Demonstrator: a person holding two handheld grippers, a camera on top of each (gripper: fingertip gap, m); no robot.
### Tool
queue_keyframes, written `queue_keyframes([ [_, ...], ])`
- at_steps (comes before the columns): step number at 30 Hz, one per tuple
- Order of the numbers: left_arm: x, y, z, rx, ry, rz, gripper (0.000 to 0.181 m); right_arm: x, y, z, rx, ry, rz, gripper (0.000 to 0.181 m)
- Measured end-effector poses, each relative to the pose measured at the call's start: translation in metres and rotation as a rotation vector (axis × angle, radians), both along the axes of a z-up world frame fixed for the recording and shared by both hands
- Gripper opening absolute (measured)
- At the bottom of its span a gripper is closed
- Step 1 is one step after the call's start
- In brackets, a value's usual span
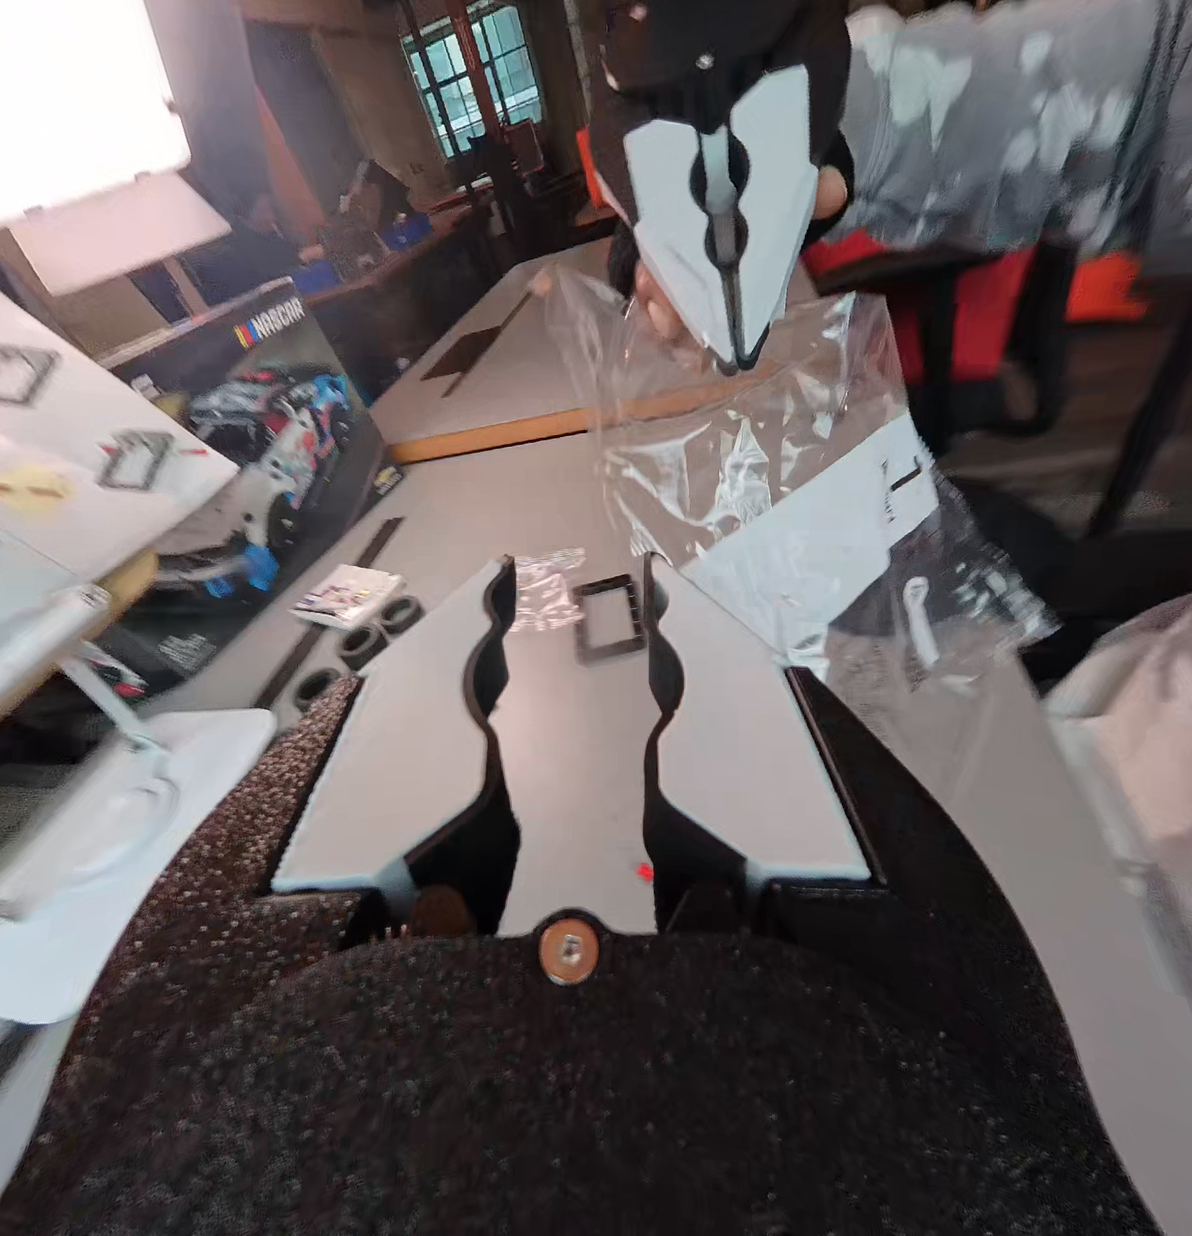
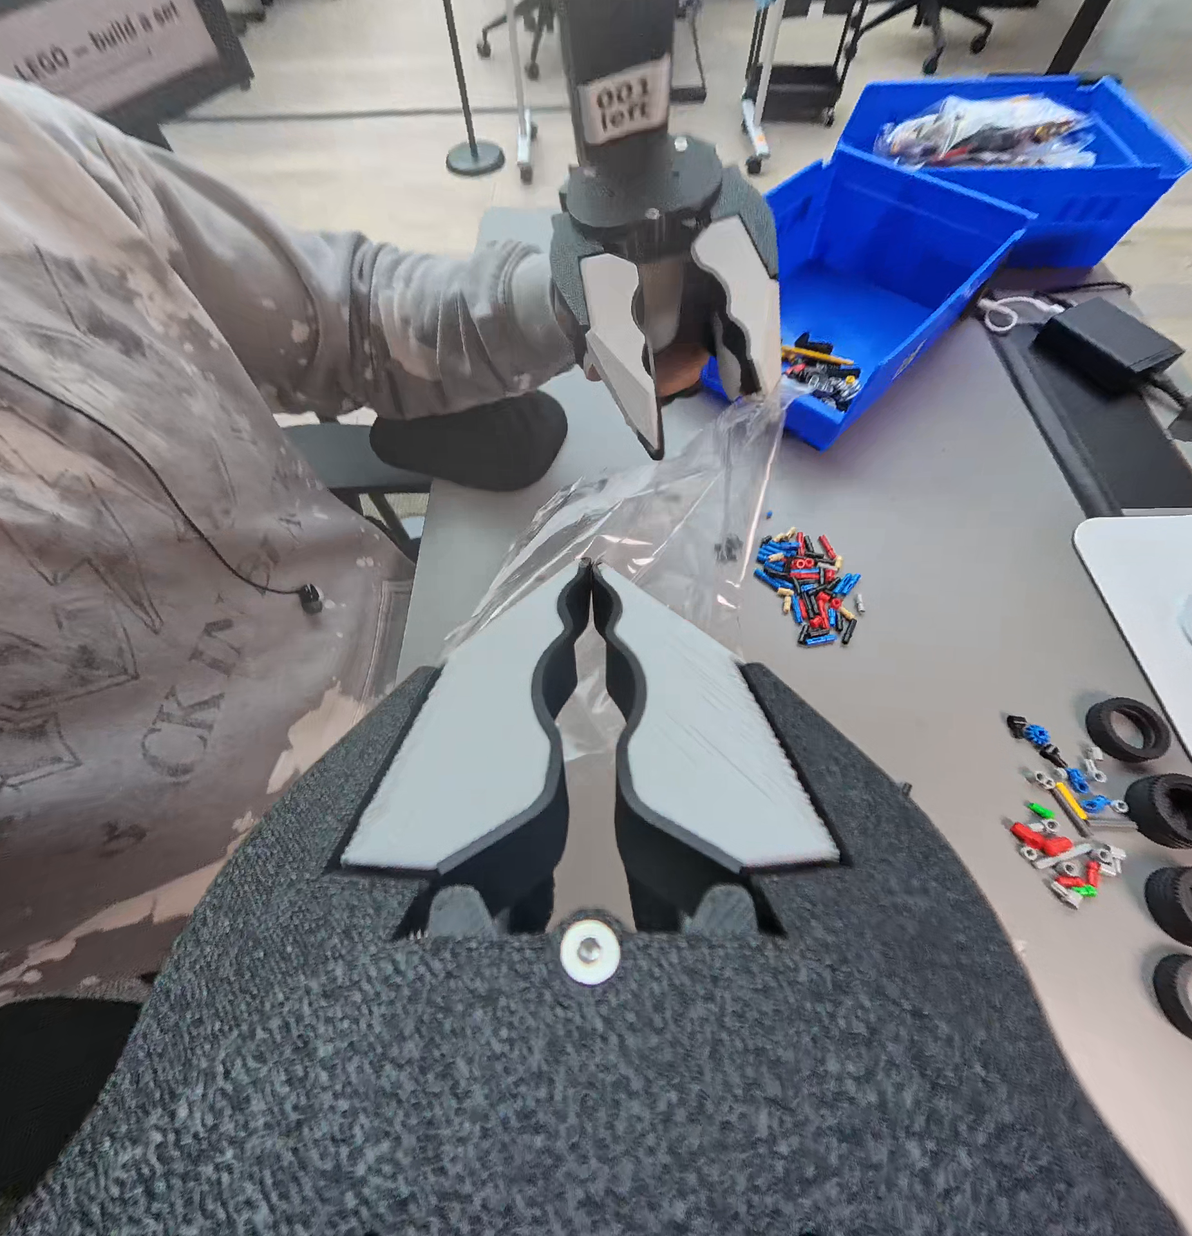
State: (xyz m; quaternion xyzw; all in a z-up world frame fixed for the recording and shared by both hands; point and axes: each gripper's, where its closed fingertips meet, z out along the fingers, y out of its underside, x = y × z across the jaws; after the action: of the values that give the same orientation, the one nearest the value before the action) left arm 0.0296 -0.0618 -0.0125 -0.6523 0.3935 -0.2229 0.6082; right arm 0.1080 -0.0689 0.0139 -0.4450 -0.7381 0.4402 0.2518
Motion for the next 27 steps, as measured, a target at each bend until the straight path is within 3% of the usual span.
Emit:
queue_keyframes([
  [4, -0.03, -0.017, -0.014, -0.353, -0.434, -0.194, 0.069, 0.002, 0.011, 0.027, -0.031, 0.139, -0.088, 0.0],
  [5, -0.03, -0.022, -0.021, -0.417, -0.485, -0.251, 0.079, 0.002, 0.015, 0.033, -0.018, 0.166, -0.107, 0.0],
  [7, -0.024, -0.027, -0.035, -0.451, -0.508, -0.302, 0.082, 0.001, 0.015, 0.044, -0.042, 0.208, -0.107, 0.0],
  [9, -0.009, -0.029, -0.043, -0.413, -0.459, -0.319, 0.067, -0.002, 0.015, 0.052, -0.069, 0.223, -0.11, 0.0],
  [13, 0.0, -0.019, -0.045, -0.289, -0.294, -0.248, 0.0, 0.004, 0.014, 0.062, -0.054, 0.233, -0.081, 0.0],
  [17, -0.021, -0.01, -0.053, -0.231, -0.209, -0.16, 0.0, 0.03, 0.023, 0.062, 0.008, 0.119, -0.06, 0.0],
  [21, -0.023, -0.01, -0.049, -0.193, -0.202, -0.159, 0.0, 0.038, 0.012, 0.053, -0.004, 0.021, -0.021, 0.0],
  [22, -0.024, -0.01, -0.049, -0.196, -0.191, -0.156, 0.004, 0.036, 0.014, 0.05, 0.024, 0.013, -0.037, 0.0],
  [25, -0.043, -0.01, -0.039, -0.197, -0.192, -0.109, 0.047, 0.036, 0.013, 0.041, 0.109, -0.007, -0.051, 0.0],
  [27, -0.06, -0.009, -0.026, -0.16, -0.154, -0.043, 0.059, 0.034, 0.014, 0.029, 0.184, -0.04, -0.06, 0.0],
])
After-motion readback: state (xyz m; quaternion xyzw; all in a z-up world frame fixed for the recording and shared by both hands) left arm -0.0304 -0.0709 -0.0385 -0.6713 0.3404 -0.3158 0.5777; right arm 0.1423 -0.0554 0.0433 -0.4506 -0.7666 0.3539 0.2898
